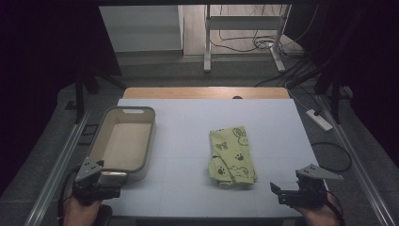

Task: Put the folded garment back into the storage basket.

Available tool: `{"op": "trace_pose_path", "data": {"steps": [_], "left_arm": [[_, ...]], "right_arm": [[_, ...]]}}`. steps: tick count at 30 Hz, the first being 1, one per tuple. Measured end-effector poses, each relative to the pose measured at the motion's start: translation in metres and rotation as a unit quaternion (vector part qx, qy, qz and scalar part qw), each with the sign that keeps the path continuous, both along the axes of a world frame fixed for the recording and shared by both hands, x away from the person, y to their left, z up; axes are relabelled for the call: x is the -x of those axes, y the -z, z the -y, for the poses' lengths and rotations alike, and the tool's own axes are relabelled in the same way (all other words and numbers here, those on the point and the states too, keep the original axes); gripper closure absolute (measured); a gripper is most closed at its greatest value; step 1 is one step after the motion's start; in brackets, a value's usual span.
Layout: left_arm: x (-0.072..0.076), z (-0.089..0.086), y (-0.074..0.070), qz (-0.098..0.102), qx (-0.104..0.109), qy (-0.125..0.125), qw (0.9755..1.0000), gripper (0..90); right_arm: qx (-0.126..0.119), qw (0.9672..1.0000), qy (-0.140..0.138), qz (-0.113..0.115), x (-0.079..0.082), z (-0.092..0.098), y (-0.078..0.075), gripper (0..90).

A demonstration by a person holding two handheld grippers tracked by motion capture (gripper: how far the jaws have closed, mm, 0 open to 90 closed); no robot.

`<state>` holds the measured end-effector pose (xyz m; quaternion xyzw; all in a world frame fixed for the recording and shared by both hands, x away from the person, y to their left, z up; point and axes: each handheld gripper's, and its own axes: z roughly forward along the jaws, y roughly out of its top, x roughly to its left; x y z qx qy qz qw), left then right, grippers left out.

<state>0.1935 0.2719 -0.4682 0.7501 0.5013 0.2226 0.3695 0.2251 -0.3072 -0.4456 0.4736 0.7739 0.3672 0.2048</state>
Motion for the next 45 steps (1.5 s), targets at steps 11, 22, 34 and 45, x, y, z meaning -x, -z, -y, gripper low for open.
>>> {"op": "trace_pose_path", "data": {"steps": [11, 22, 34, 45], "left_arm": [[-0.003, 0.001, 0.0, -0.013, -0.003, 0.01, 0.9999, 0.0], [-0.005, 0.0, 0.001, -0.024, 0.0, 0.009, 0.9997, 0.0], [-0.009, 0.004, -0.007, -0.012, 0.006, 0.028, 0.9995, 0.0], [-0.018, 0.009, -0.007, -0.017, 0.003, 0.06, 0.9981, 0.0]], "right_arm": [[-0.01, 0.9999, -0.006, -0.003, 0.0, 0.002, 0.0, 0.0], [-0.014, 0.9997, -0.019, -0.01, -0.001, 0.001, 0.0, 0.0], [-0.022, 0.999, -0.04, 0.0, -0.006, -0.001, -0.005, 0.0], [-0.038, 0.997, -0.068, -0.003, -0.012, -0.002, -0.005, 0.0]]}}
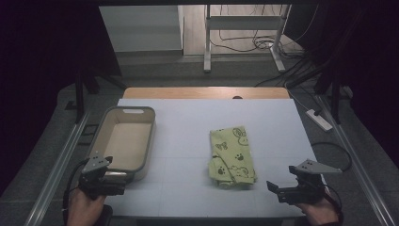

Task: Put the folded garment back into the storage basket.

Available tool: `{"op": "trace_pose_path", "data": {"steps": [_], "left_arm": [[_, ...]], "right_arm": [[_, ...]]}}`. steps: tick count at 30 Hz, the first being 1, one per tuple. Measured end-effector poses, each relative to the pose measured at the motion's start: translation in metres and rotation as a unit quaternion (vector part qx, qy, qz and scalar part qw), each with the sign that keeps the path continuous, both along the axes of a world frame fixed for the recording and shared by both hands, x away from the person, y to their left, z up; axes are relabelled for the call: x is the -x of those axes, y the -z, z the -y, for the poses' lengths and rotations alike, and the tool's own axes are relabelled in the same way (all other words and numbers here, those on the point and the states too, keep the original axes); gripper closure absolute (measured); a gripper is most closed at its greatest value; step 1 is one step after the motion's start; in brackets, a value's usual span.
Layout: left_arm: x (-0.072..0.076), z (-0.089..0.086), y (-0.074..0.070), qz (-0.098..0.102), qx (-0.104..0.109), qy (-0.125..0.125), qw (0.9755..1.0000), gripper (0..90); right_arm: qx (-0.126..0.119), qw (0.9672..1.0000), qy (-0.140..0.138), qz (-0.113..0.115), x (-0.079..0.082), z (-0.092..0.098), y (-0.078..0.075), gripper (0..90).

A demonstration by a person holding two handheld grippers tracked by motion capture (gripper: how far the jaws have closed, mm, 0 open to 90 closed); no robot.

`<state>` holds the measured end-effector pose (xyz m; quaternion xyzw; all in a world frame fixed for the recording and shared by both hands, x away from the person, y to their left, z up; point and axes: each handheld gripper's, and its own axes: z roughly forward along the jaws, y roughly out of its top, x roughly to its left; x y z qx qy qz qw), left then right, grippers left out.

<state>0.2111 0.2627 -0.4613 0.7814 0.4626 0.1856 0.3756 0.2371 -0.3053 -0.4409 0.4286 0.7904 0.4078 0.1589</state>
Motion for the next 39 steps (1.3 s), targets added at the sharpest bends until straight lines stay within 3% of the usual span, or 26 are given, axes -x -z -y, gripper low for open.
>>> {"op": "trace_pose_path", "data": {"steps": [12, 22, 26, 39], "left_arm": [[-0.01, 0.013, -0.002, -0.003, -0.006, 0.026, 0.9996, 0.0], [-0.019, 0.023, -0.004, -0.009, -0.007, 0.033, 0.9994, 0.0], [-0.025, 0.027, -0.006, -0.011, -0.002, 0.033, 0.9994, 0.0], [-0.043, 0.042, -0.01, -0.023, -0.005, 0.042, 0.9988, 0.0]], "right_arm": [[-0.004, 0.9996, -0.028, 0.01, -0.005, -0.006, -0.004, 0.0], [0.0, 0.9994, -0.036, 0.002, -0.01, -0.008, -0.003, 0.0], [0.013, 0.9989, -0.044, 0.001, -0.013, -0.013, -0.002, 0.0], [0.013, 0.9984, -0.055, -0.009, -0.018, -0.018, -0.002, 0.0]]}}
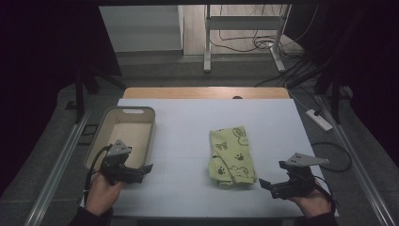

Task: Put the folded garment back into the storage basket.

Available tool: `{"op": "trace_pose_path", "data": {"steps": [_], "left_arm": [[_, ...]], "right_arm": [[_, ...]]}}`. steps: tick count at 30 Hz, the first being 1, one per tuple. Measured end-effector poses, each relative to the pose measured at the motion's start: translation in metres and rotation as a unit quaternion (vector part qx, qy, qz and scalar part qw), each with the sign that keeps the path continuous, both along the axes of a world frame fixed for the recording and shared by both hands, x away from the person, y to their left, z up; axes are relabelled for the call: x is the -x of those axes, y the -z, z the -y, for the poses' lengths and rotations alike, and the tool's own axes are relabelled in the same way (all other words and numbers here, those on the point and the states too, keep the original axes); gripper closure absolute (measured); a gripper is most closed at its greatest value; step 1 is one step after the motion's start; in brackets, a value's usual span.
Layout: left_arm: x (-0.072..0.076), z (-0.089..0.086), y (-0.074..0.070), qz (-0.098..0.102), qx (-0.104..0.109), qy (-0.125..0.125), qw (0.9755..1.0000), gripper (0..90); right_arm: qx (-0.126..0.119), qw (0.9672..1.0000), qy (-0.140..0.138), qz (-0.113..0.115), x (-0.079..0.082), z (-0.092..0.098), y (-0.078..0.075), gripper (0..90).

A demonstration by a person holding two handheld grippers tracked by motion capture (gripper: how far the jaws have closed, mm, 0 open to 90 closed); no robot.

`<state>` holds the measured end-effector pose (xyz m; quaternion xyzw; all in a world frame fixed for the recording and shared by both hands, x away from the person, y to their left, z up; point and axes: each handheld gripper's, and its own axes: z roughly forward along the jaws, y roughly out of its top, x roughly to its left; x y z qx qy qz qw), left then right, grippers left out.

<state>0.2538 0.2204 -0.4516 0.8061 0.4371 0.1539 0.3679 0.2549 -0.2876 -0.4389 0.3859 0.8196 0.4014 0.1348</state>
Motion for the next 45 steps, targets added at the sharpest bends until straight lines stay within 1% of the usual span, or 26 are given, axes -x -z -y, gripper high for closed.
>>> {"op": "trace_pose_path", "data": {"steps": [3, 6, 7, 8, 13, 20, 27, 30, 31, 33, 34, 39, 45], "left_arm": [[-0.005, 0.004, -0.001, 0.003, -0.001, 0.002, 1.0, 0.0], [-0.011, 0.01, -0.003, 0.006, 0.004, 0.006, 1.0, 0.0], [-0.011, 0.01, -0.003, 0.006, 0.004, 0.006, 1.0, 0.0], [-0.014, 0.013, -0.004, 0.007, 0.004, 0.009, 0.9999, 0.0], [-0.02, 0.02, -0.003, 0.008, 0.001, 0.014, 0.9999, 0.0], [-0.03, 0.03, -0.003, 0.007, 0.002, 0.021, 0.9998, 0.0], [-0.039, 0.04, -0.002, 0.009, 0.003, 0.03, 0.9995, 0.0], [-0.045, 0.044, -0.002, 0.011, 0.007, 0.037, 0.9992, 0.0], [-0.049, 0.047, -0.002, 0.011, 0.01, 0.041, 0.999, 0.0], [-0.051, 0.049, -0.001, 0.01, 0.011, 0.045, 0.9989, 0.0], [-0.054, 0.053, 0.0, 0.009, 0.012, 0.054, 0.9984, 0.0], [-0.061, 0.06, 0.002, 0.006, 0.013, 0.066, 0.9977, 0.0], [-0.071, 0.07, 0.002, 0.006, 0.012, 0.082, 0.9965, 0.0]], "right_arm": [[0.0, 1.0, -0.005, -0.002, -0.001, -0.002, 0.0, 0.0], [0.001, 1.0, -0.009, -0.001, -0.002, -0.004, 0.0, 0.0], [0.001, 1.0, -0.009, -0.001, -0.002, -0.004, 0.0, 0.0], [0.0, 0.9999, -0.011, -0.003, -0.003, -0.005, -0.001, 0.0], [-0.003, 0.9999, -0.012, -0.01, -0.004, -0.007, -0.001, 0.0], [0.002, 0.9997, -0.023, -0.006, -0.006, -0.01, -0.001, 0.0], [0.005, 0.9995, -0.032, -0.007, -0.007, -0.014, 0.001, 0.0], [0.004, 0.9992, -0.039, -0.008, -0.009, -0.016, 0.001, 0.0], [0.003, 0.9991, -0.041, -0.009, -0.009, -0.017, 0.002, 0.0], [0.001, 0.9989, -0.046, -0.01, -0.01, -0.017, 0.002, 0.0], [0.002, 0.9985, -0.052, -0.017, -0.011, -0.018, 0.003, 0.0], [0.004, 0.9981, -0.057, -0.023, -0.013, -0.02, 0.004, 0.0], [0.014, 0.9976, -0.065, -0.021, -0.016, -0.023, 0.008, 0.0]]}}
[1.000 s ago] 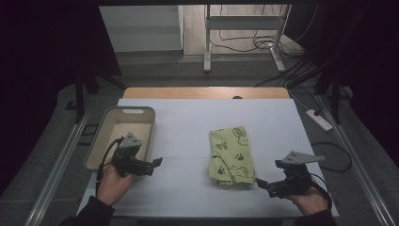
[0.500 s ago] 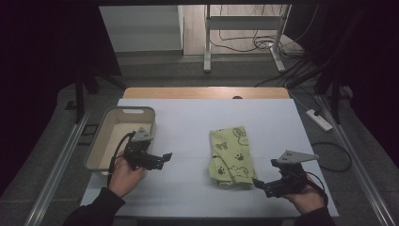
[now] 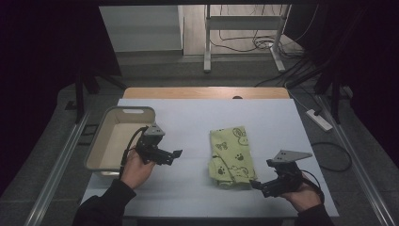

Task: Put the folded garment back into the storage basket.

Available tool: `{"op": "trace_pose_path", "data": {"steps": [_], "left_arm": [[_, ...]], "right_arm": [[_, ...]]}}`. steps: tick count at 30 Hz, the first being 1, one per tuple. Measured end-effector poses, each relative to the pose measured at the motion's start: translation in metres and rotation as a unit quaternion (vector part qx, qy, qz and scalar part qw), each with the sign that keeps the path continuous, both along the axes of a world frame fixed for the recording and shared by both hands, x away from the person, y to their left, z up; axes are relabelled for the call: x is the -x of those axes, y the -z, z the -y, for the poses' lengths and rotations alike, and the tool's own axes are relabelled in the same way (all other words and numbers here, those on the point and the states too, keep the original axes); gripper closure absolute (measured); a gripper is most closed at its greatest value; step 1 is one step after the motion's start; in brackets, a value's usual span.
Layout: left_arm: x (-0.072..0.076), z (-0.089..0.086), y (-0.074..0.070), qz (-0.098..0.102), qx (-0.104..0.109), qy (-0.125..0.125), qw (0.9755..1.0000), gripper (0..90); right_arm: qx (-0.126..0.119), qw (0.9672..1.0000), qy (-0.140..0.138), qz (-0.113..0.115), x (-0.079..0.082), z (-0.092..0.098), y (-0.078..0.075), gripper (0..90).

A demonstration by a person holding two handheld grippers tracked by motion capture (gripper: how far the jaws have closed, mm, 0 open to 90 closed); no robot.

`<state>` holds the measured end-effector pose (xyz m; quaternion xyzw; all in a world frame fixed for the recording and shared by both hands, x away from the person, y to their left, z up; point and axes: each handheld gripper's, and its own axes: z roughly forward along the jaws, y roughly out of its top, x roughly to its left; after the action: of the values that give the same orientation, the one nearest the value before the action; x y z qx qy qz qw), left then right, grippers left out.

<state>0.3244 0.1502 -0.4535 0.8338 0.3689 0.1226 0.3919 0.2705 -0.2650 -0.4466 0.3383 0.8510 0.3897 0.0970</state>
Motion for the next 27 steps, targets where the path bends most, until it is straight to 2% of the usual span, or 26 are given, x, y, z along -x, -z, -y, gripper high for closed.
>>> {"op": "trace_pose_path", "data": {"steps": [12, 15, 27], "left_arm": [[-0.014, 0.018, 0.004, -0.003, -0.005, 0.021, 0.9998, 0.0], [-0.019, 0.025, 0.005, -0.003, 0.003, 0.032, 0.9995, 0.2], [-0.038, 0.051, 0.009, -0.003, -0.005, 0.036, 0.9993, 0.0]], "right_arm": [[0.01, 0.9999, -0.013, 0.001, -0.004, -0.008, 0.004, 0.0], [0.014, 0.9997, -0.019, -0.001, -0.005, -0.01, 0.005, 0.0], [0.017, 0.9993, -0.033, 0.0, -0.011, -0.015, 0.008, 0.0]]}}
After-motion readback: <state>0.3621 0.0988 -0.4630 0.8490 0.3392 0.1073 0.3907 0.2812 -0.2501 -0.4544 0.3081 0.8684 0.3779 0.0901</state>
